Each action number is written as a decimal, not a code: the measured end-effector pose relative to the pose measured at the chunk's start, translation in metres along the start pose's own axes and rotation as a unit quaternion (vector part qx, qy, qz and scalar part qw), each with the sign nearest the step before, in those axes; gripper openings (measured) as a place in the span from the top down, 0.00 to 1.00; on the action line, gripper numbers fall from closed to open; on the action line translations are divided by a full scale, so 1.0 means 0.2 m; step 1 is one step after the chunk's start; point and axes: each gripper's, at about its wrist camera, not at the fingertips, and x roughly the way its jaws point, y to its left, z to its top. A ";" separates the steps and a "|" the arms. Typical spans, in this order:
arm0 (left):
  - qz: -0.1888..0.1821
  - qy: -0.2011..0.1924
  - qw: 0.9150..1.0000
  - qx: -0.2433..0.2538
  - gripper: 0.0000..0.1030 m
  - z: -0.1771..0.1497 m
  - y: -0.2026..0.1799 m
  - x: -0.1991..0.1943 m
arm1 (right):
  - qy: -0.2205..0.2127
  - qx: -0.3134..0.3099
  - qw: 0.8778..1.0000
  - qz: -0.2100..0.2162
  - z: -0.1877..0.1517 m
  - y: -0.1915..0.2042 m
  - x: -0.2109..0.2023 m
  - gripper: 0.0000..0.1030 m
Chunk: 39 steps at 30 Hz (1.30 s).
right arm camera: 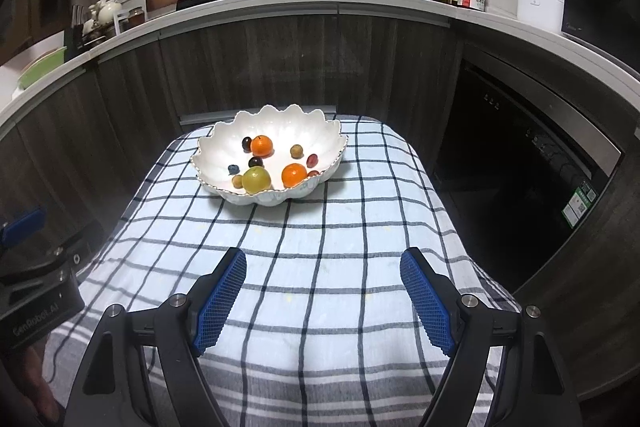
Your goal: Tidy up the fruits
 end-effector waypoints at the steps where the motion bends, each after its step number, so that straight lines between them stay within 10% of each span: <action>1: 0.001 -0.001 1.000 -0.001 0.09 0.00 0.00 -0.01 | -0.002 0.000 1.000 -0.001 0.00 0.00 -0.01 0.22; 39: -0.001 0.004 1.000 -0.006 0.10 -0.01 0.01 -0.01 | 0.001 0.005 1.000 -0.001 -0.01 0.00 -0.02 0.22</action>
